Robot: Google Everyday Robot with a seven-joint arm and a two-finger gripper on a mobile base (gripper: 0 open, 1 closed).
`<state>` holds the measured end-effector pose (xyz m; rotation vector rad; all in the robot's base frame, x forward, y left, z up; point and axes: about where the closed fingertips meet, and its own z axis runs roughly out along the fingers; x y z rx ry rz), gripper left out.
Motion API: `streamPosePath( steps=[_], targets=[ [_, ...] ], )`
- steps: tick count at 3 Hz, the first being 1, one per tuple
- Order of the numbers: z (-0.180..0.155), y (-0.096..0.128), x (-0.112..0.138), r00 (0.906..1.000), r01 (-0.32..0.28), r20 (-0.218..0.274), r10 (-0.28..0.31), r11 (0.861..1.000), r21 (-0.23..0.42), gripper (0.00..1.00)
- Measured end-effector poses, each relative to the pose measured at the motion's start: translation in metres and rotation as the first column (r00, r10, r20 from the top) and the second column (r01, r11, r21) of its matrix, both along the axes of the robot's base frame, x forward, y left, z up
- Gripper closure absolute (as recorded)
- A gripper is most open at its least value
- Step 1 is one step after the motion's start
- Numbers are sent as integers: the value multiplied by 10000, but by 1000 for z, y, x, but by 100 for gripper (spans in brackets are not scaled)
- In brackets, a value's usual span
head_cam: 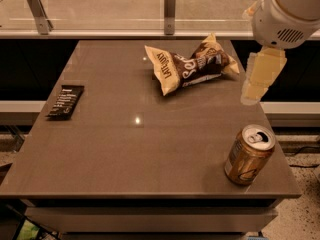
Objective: Move brown chip bag near rxbar chocolate
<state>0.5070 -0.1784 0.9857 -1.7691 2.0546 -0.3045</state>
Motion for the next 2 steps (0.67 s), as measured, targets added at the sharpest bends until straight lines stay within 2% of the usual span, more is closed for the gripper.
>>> streamPosePath(
  steps=[1,2],
  targets=[
    [-4,5,18,9983,-402,439,387,9986,336,0],
    [-8,11,36,9896,-1065,1060,974,9907,841,0]
  ],
)
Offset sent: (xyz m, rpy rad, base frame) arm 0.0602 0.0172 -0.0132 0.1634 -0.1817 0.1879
